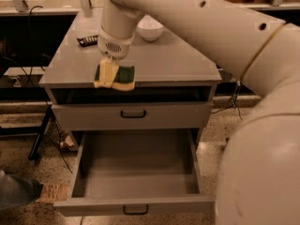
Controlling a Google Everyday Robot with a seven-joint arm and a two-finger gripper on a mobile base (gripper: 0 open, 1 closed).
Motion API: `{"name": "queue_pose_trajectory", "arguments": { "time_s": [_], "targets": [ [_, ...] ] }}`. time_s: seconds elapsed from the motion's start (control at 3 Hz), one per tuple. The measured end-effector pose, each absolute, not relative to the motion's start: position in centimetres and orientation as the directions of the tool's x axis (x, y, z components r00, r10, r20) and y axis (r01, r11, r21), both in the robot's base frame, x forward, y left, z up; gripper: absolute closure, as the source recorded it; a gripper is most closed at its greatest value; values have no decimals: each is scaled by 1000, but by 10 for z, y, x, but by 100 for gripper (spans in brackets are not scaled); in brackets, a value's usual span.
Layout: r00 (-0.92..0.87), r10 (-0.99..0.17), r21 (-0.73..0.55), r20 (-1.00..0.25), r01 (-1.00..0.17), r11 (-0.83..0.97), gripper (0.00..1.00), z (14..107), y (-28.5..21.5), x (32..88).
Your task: Place sponge into middle drawer
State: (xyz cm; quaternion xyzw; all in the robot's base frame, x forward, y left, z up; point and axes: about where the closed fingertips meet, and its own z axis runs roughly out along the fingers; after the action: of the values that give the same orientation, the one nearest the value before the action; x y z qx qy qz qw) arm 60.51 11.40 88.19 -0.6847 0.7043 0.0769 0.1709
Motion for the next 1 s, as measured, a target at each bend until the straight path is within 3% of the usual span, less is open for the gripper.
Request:
{"name": "queue_pose_trajectory", "arguments": {
  "time_s": [0.67,1.0],
  "targets": [
    [-201,-876,94,-439,-980,177,100,776,112,540],
    [-211,-871,103,-445,-978,184,100,764,113,536]
  ]
}}
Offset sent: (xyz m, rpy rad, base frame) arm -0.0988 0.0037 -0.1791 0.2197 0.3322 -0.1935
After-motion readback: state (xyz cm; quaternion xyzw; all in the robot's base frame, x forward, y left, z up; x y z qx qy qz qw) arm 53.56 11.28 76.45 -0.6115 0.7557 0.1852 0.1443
